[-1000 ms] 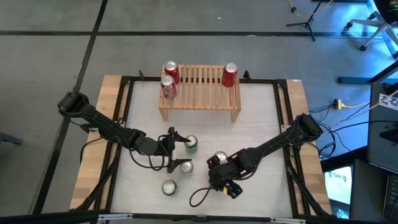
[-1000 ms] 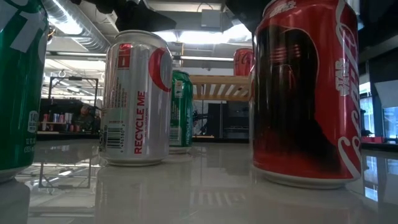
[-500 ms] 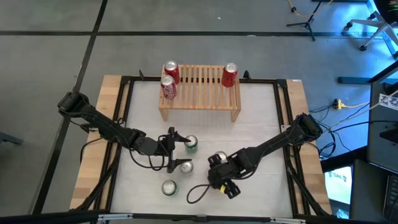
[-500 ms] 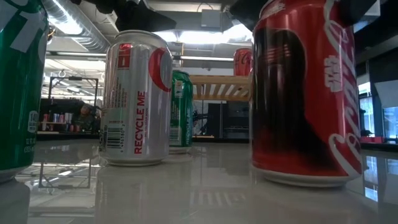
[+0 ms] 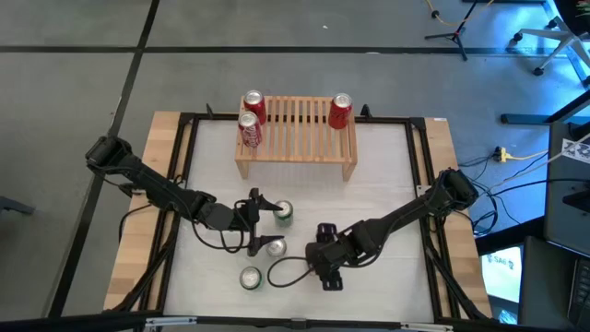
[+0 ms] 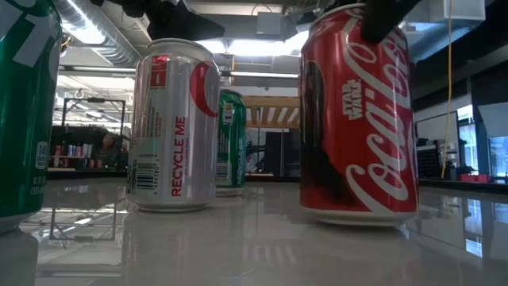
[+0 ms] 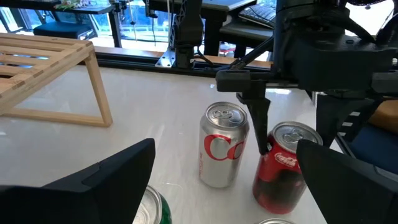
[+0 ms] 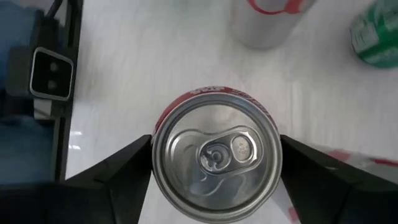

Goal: Place canned beverage on shelf
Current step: Put the red white soda can on the shelf

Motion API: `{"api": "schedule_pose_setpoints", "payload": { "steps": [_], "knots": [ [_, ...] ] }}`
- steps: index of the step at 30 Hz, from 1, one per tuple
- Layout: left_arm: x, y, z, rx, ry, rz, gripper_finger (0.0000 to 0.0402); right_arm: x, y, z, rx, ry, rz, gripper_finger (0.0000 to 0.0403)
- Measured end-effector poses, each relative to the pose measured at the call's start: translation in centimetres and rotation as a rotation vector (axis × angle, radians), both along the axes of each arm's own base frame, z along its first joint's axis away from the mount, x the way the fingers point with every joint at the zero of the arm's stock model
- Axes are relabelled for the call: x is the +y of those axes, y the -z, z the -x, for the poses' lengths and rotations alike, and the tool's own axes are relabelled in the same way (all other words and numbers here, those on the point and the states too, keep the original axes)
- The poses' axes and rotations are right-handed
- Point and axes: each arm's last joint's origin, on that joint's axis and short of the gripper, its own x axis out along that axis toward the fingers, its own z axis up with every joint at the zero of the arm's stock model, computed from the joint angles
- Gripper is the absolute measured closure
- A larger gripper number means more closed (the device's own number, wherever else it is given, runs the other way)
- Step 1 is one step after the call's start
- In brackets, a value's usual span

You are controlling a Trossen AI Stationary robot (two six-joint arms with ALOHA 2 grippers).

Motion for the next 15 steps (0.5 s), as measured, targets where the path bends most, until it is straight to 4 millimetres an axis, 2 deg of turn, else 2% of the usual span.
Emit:
{"api": "schedule_pose_setpoints", "payload": {
  "steps": [15],
  "knots": [
    [0.00,0.01,-0.01,0.000,0.000,0.000,0.0020,0.03,-0.03,-0.07,0.001,0.022,-0.021,0.0093]
  ]
}}
